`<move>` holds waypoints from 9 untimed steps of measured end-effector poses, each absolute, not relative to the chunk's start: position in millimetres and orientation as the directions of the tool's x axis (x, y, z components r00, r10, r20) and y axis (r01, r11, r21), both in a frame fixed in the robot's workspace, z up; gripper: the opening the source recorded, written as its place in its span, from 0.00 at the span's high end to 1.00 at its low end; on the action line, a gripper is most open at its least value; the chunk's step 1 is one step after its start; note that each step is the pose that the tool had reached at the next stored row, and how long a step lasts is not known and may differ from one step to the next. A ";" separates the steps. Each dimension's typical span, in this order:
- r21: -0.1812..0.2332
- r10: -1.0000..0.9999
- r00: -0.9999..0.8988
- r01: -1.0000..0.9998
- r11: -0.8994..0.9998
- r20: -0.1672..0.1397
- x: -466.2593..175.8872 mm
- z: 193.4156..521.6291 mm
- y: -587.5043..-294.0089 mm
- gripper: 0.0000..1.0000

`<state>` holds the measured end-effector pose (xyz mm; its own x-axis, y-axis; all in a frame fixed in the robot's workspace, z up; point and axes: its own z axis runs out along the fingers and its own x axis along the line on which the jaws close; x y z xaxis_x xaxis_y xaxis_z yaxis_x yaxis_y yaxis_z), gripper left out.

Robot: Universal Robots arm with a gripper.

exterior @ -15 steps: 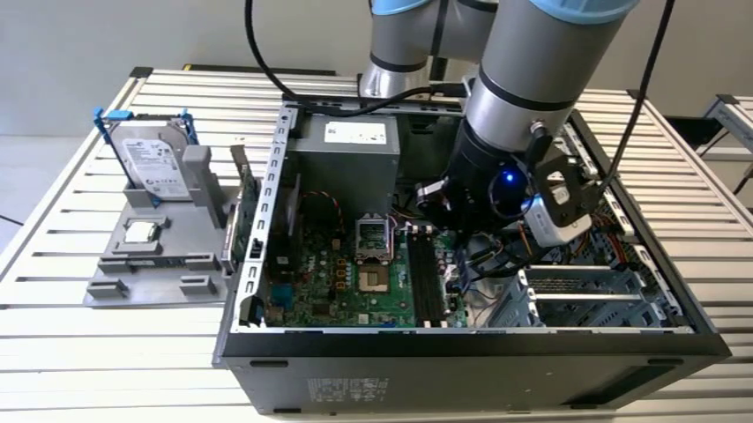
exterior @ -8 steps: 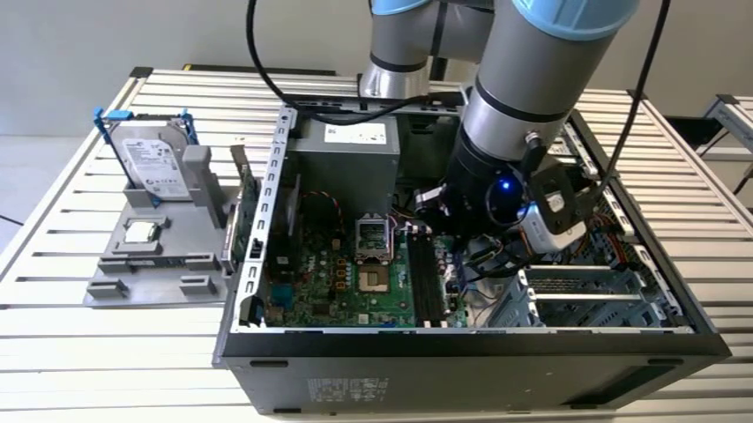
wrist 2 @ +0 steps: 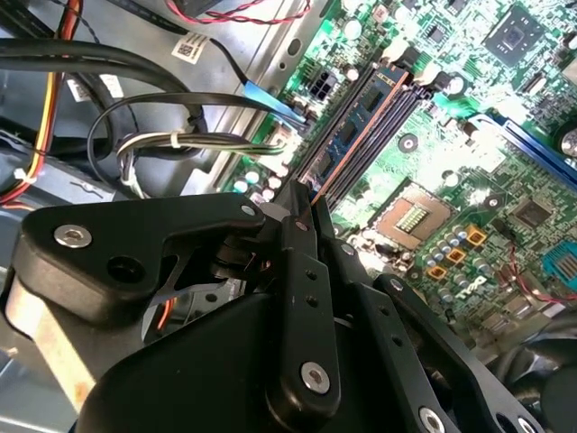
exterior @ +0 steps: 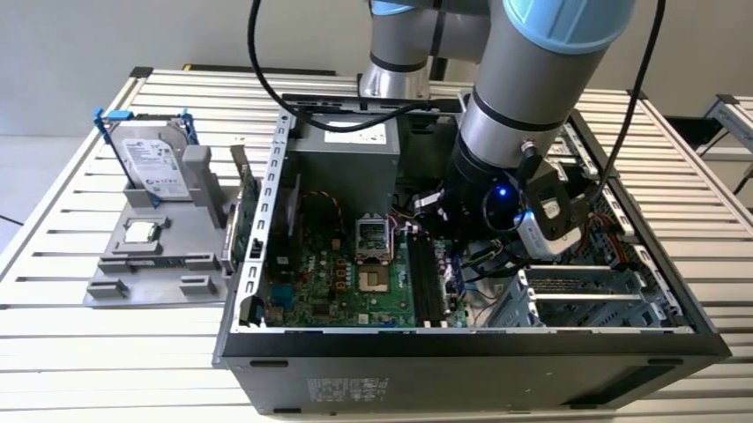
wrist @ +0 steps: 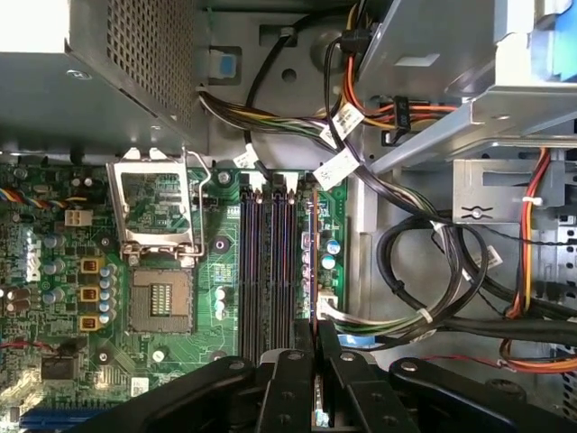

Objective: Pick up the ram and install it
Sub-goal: 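Insert the ram into the slot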

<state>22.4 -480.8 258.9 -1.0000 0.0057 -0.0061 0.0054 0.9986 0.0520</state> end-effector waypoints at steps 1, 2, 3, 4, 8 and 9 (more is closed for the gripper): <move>0.052 0.006 -1.000 0.005 0.999 -0.006 22.4 258.9 -480.8 1.00; 0.052 0.006 -1.000 0.005 0.999 -0.006 22.4 258.9 -480.8 1.00; 0.052 0.006 -1.000 0.005 0.999 -0.006 22.4 258.8 -480.8 1.00; 0.052 0.006 -1.000 0.005 0.999 -0.006 22.4 258.5 -480.8 1.00; 0.052 0.006 -1.000 0.005 0.999 -0.006 22.5 256.4 -480.7 1.00; 0.052 0.006 -1.000 0.005 0.999 -0.006 22.5 255.6 -480.7 1.00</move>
